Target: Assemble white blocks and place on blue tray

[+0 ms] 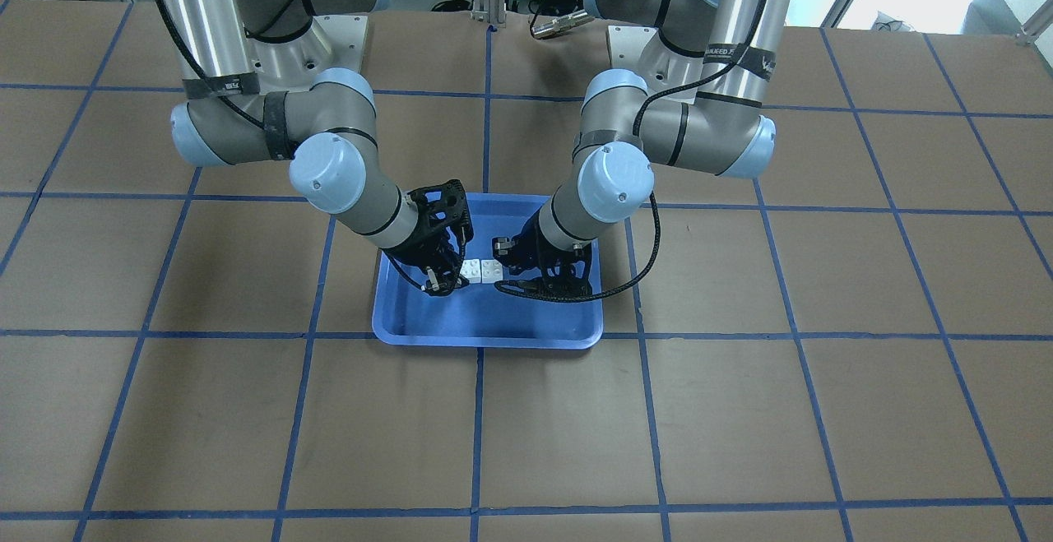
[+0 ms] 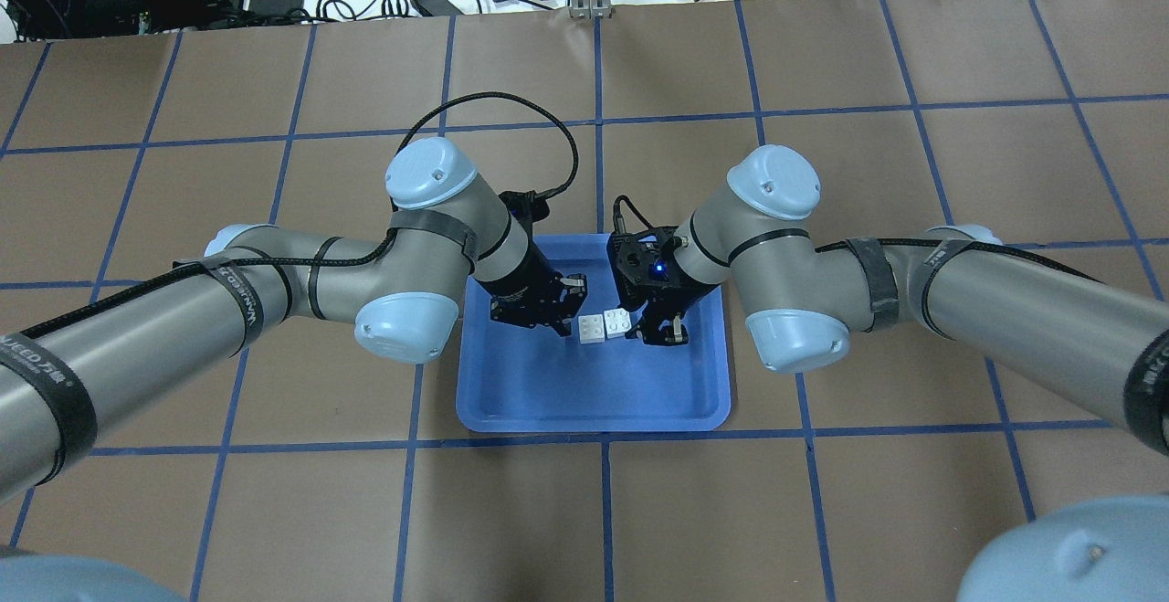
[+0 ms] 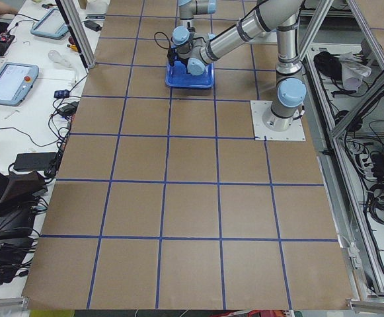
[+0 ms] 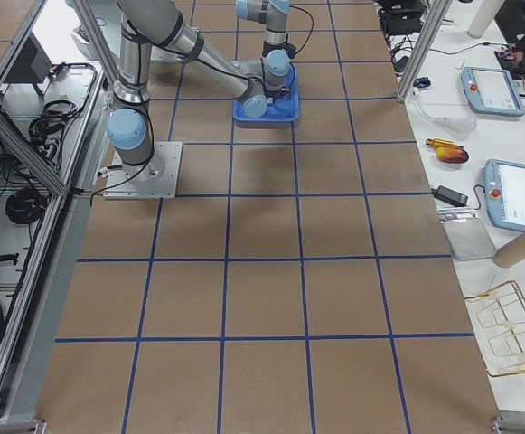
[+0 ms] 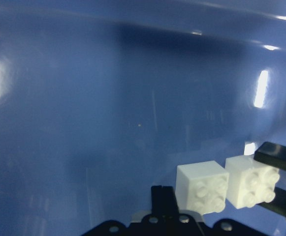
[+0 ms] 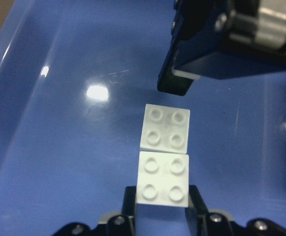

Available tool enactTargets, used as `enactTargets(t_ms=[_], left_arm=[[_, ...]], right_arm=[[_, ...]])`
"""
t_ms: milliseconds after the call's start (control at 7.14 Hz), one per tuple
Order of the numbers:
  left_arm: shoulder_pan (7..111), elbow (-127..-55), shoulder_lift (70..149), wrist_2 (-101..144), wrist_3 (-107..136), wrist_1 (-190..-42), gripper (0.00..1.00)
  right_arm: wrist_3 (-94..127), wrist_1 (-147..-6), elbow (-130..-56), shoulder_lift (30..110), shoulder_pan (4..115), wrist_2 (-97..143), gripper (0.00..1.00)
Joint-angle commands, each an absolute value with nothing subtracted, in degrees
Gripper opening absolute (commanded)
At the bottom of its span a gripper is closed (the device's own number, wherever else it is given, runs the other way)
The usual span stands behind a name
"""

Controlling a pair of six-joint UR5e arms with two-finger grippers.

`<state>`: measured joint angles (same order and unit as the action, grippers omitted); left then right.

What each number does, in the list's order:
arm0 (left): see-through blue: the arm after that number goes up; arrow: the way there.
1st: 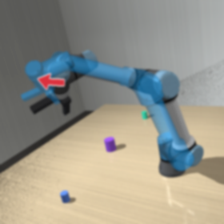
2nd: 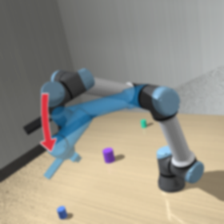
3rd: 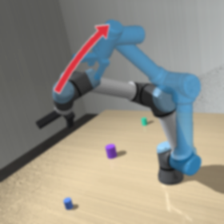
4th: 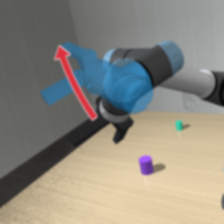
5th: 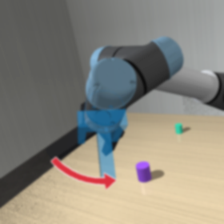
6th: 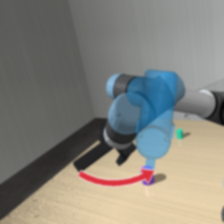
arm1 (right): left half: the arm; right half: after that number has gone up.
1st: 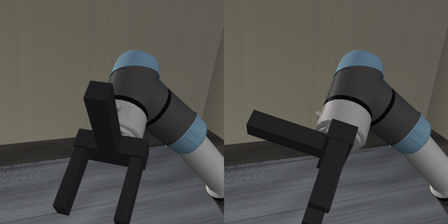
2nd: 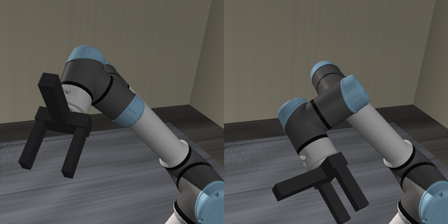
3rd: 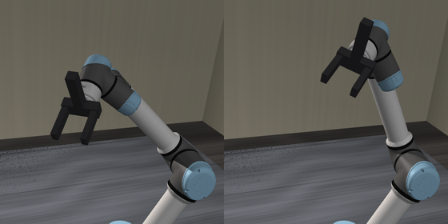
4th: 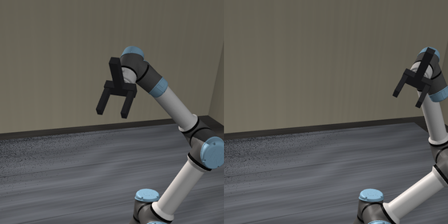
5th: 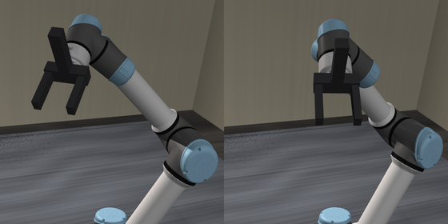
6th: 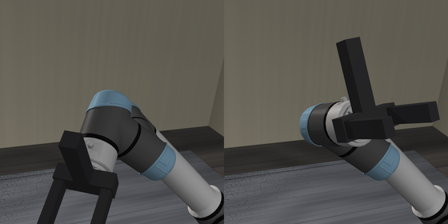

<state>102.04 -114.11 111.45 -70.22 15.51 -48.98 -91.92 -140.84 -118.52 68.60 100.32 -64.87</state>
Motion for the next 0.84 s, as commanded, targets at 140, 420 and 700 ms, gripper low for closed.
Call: enactTargets(t_ms=[140,420,700], left_arm=[[102.0,-114.2,111.4,-70.2,15.5,-49.0,0.00],[102.1,-114.2,111.6,-70.2,15.6,-49.0,0.00],[102.1,-113.8,111.4,-70.2,15.6,-48.9,0.00]], right_arm=[[-91.5,-141.0,-118.7,68.5,101.2,-65.2,0.00],[-88.7,-140.8,-118.6,68.5,101.3,-65.5,1.00],[-88.6,-140.5,-118.5,68.9,101.3,-65.5,1.00]])
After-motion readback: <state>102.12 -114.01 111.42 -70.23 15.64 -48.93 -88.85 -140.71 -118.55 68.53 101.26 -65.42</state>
